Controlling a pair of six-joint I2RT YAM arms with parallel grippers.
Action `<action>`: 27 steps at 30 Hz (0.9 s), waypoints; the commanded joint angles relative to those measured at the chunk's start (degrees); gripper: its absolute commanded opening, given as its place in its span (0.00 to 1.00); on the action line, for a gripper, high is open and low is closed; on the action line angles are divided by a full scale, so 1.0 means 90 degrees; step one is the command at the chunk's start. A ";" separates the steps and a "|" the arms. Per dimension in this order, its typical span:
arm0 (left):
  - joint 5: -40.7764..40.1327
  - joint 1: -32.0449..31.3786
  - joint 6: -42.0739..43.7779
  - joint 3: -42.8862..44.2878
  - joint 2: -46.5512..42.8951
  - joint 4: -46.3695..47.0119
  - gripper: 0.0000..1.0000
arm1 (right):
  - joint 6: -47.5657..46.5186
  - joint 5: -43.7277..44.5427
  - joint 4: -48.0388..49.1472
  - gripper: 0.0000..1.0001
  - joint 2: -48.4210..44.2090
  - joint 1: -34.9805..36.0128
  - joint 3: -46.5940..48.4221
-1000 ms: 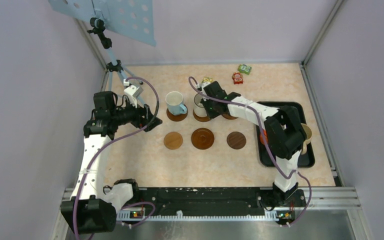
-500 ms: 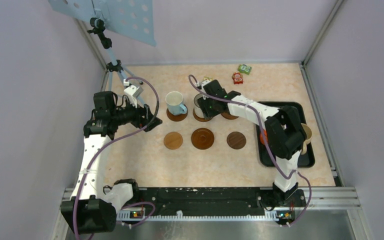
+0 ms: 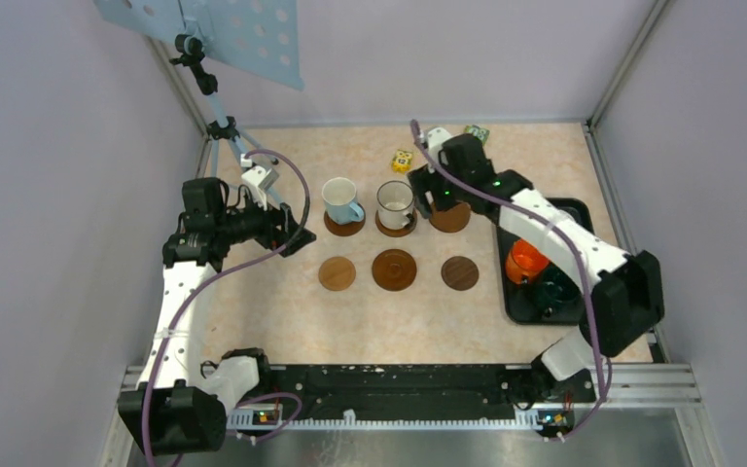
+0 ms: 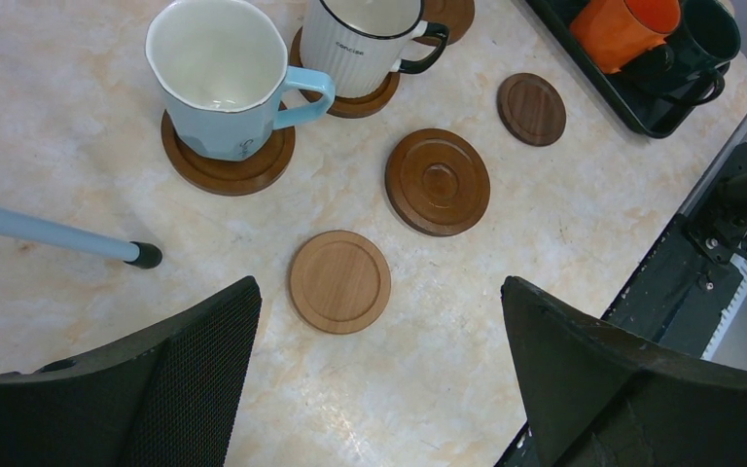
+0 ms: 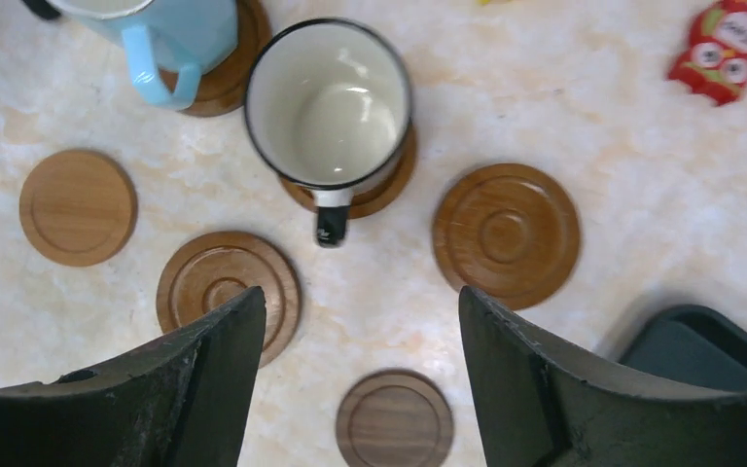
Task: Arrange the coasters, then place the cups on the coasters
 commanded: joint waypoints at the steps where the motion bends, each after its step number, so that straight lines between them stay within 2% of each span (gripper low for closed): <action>1: 0.0184 -0.0043 0.0071 0.0163 -0.0034 0.0108 0.99 | -0.0433 -0.0705 -0.1095 0.72 -0.0589 -0.0960 0.0291; 5: 0.0185 -0.0052 0.0073 0.0155 -0.0050 0.0087 0.99 | -0.1174 -0.2185 -0.2233 0.72 -0.0905 -0.2600 0.0393; 9: 0.0179 -0.0072 0.0054 0.0154 -0.0064 0.0087 0.99 | -0.1964 -0.2098 -0.2875 0.72 -0.1429 -0.3738 -0.0031; 13: 0.0229 -0.0077 0.0024 0.0162 -0.0014 0.0107 0.99 | -0.2159 -0.2025 -0.3195 0.62 -0.1911 -0.4670 -0.0499; 16: 0.0230 -0.0082 0.0015 0.0147 0.0020 0.0125 0.99 | -0.2213 -0.1731 -0.3157 0.52 -0.2163 -0.4949 -0.1017; 24: 0.0204 -0.0089 0.0052 0.0060 -0.0130 0.0126 0.99 | -0.2272 -0.1288 -0.2747 0.44 -0.2341 -0.5188 -0.1964; 27: 0.0189 -0.0093 0.0042 0.0048 -0.0143 0.0136 0.99 | -0.2216 -0.1158 -0.2603 0.37 -0.2303 -0.5195 -0.2079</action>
